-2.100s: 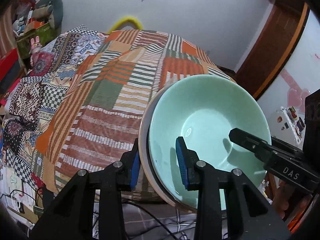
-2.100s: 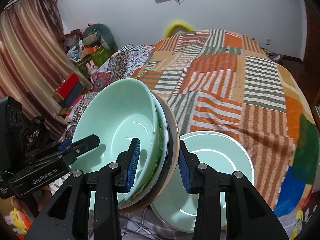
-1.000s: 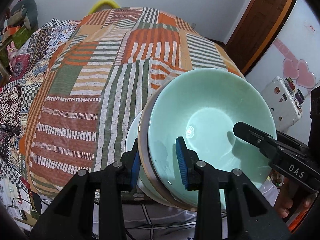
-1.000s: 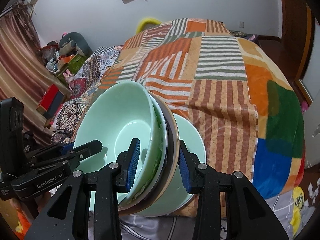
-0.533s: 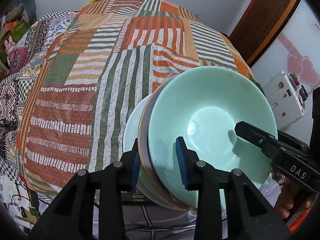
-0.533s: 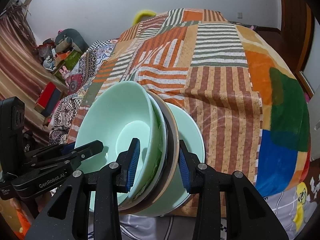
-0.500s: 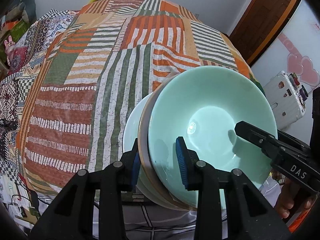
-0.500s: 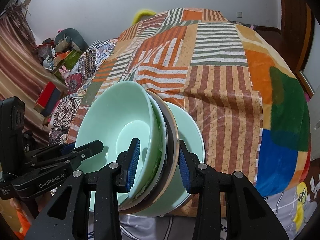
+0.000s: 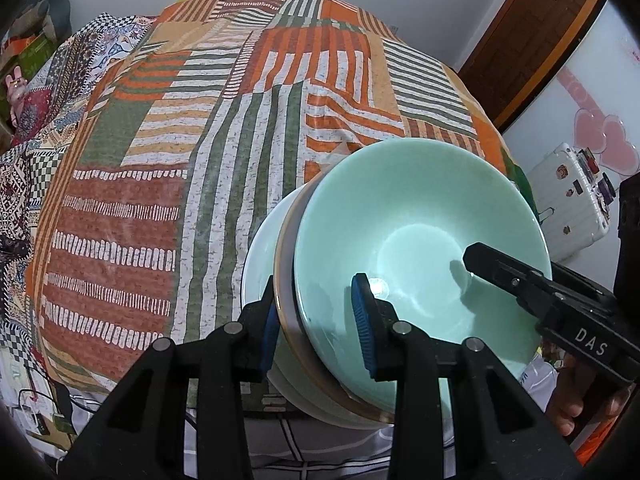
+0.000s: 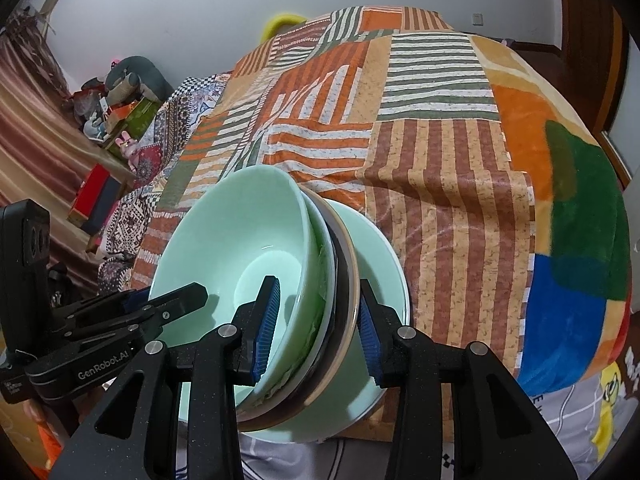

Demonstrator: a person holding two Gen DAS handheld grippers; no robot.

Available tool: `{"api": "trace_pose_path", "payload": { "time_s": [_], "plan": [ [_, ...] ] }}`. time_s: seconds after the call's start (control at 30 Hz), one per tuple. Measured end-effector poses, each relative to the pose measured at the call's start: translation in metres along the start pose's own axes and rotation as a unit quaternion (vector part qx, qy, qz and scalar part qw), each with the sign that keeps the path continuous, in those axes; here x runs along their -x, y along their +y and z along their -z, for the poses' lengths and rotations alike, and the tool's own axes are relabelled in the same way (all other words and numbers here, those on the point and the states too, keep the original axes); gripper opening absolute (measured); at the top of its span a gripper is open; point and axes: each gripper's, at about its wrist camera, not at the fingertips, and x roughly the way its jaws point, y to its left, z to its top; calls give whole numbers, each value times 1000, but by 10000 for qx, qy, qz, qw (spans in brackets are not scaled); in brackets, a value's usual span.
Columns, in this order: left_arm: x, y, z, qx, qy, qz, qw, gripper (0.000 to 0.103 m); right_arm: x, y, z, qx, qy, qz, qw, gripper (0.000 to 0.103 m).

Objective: Organize plates and bowls

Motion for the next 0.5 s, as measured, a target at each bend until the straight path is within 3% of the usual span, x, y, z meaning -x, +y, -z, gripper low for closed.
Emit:
{"api": "trace_pose_path", "payload": {
  "time_s": [0.3,0.5],
  "plan": [
    [3,2,2,55,-74,0,10000,34,-3,2,3,100,9,1,9999,40],
    [27,4,-1,11,-309,2,9995,38,7,0,5,17,-2,-10,10000,43]
  ]
}}
